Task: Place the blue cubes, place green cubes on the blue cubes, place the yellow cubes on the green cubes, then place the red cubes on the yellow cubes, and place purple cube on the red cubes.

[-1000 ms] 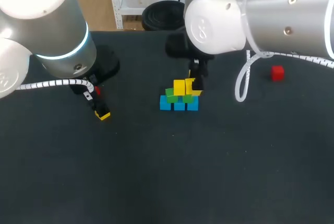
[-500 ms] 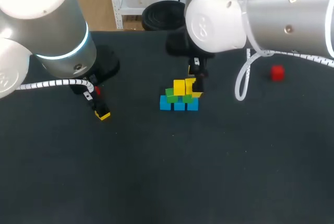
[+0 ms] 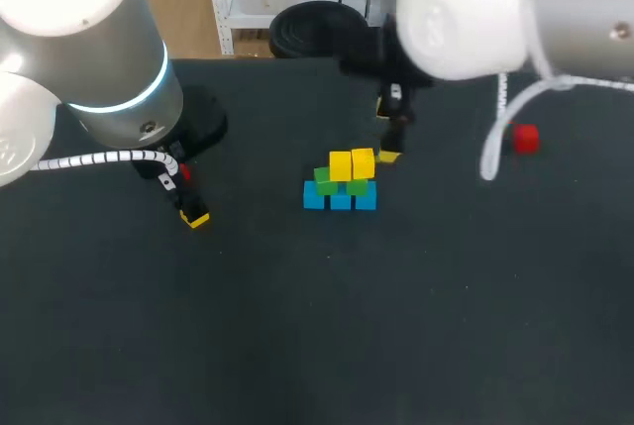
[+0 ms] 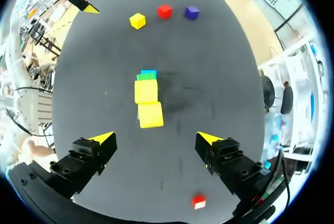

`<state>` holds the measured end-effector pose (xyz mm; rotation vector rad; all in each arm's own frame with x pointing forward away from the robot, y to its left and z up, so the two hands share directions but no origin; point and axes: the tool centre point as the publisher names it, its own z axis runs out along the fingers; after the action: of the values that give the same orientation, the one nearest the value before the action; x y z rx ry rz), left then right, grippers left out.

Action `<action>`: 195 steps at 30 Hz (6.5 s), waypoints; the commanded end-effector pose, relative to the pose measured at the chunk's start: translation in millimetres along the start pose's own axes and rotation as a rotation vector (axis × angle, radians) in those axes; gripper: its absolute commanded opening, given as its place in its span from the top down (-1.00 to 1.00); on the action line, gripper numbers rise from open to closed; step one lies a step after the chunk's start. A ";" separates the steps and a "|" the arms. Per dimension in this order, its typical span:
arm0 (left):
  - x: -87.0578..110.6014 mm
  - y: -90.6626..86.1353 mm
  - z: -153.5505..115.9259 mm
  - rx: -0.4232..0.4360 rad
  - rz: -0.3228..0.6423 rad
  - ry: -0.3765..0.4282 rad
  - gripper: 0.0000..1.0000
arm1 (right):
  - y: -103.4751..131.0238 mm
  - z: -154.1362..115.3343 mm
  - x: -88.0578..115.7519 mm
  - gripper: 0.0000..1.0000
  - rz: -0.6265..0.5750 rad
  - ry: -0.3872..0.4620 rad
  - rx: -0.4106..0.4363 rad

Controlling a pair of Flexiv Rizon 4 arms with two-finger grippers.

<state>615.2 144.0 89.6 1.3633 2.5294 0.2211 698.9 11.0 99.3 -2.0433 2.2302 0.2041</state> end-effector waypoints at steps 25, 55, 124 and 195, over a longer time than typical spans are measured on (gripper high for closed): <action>0.0 1.7 0.2 0.005 0.002 0.000 -1.00 | 30.9 -50.6 108.7 -1.00 0.134 -0.150 0.516; 0.0 1.7 0.2 0.005 0.002 0.000 -1.00 | 29.9 -64.6 151.1 -1.00 0.256 -0.139 0.567; 5.6 10.6 5.4 0.026 -0.080 0.112 -1.00 | 29.9 -64.6 151.1 -1.00 0.256 -0.139 0.567; -35.7 -14.4 40.6 0.209 0.225 0.147 1.00 | 29.9 -64.6 151.1 -1.00 0.256 -0.139 0.567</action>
<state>642.4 110.6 41.0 1.7484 2.6008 0.0901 658.2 -145.5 139.1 -1.4182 2.1413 -0.2297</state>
